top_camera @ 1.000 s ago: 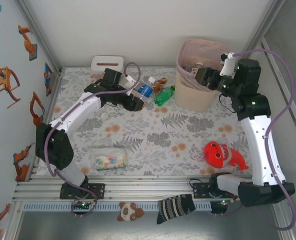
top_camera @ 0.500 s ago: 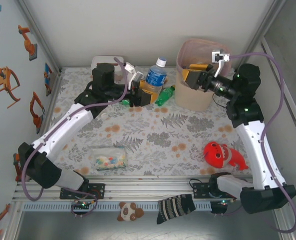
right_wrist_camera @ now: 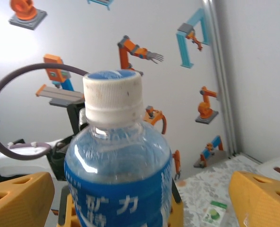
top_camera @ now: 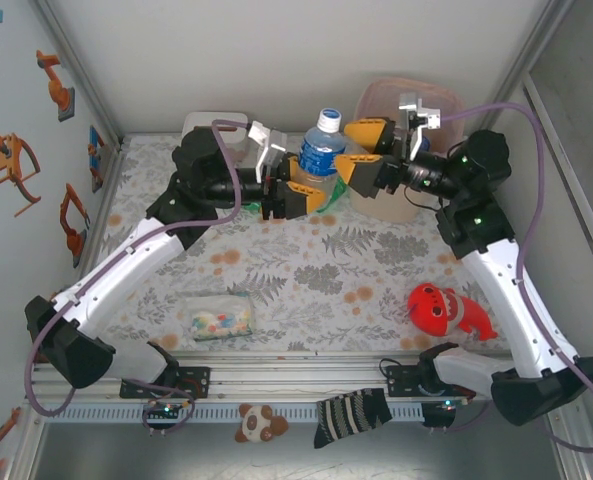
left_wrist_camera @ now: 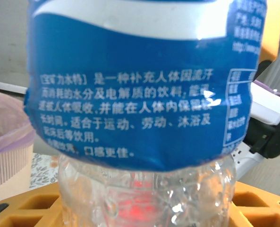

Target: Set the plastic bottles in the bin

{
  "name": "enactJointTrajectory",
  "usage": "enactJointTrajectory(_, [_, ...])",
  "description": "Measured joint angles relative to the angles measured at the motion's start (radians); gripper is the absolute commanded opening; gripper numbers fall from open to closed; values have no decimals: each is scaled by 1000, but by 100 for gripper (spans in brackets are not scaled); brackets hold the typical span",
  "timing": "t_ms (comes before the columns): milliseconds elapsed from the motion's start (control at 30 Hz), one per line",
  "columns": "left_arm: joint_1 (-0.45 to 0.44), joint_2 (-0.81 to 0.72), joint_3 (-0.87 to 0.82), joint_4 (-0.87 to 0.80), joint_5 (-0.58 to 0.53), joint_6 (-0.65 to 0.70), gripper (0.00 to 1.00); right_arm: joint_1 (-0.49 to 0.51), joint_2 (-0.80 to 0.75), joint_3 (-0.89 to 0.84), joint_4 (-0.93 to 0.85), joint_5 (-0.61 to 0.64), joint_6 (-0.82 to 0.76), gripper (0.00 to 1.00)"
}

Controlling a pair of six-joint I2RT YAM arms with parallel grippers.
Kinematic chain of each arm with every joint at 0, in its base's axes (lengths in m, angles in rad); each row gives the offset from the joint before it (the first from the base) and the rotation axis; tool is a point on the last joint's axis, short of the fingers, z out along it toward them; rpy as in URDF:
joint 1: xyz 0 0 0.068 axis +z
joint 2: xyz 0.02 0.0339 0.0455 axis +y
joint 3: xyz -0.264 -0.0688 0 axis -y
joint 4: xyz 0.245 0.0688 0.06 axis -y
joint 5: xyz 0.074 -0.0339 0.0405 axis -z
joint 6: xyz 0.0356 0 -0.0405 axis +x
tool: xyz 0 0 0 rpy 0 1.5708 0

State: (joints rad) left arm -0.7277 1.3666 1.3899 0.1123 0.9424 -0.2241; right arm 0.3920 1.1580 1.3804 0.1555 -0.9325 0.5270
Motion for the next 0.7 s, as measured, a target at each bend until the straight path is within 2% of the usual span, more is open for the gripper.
enactJointTrajectory(267, [-26,-6,0,-5,0,2,53,120,61,71,-46,-19,-71,91])
enactJointTrajectory(700, [-33,-40,2,-15,-5,4,54,153,57,72,-96,-17,-177,77])
